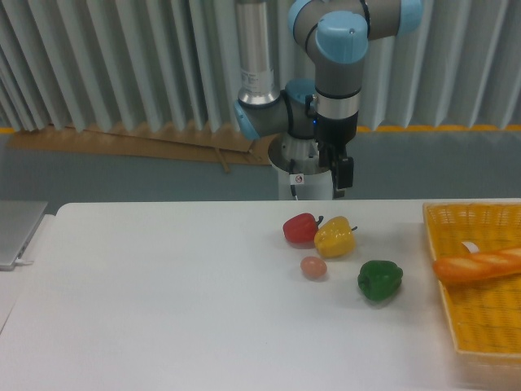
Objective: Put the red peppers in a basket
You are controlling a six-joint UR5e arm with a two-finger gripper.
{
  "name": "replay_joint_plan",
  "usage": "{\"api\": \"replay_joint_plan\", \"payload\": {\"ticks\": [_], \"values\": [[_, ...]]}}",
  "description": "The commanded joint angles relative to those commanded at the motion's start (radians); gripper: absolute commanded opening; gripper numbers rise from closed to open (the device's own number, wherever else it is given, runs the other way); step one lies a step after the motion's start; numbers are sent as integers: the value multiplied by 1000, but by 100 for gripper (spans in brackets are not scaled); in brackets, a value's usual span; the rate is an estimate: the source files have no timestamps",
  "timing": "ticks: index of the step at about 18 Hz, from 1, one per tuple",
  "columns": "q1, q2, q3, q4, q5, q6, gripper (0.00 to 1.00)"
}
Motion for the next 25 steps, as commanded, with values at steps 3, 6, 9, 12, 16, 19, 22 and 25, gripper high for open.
{"api": "replay_joint_plan", "payload": {"ticks": [3, 6, 9, 12, 16, 19, 22, 25], "values": [[2, -28, 0, 50, 2, 0, 100], [5, -48, 8, 81, 2, 2, 100], [5, -46, 8, 83, 6, 3, 100], [9, -45, 9, 84, 54, 3, 100], [8, -46, 8, 77, 117, -2, 100], [8, -45, 5, 80, 106, -15, 100], [9, -43, 3, 86, 117, -2, 100], [9, -45, -3, 84, 112, -17, 100]]}}
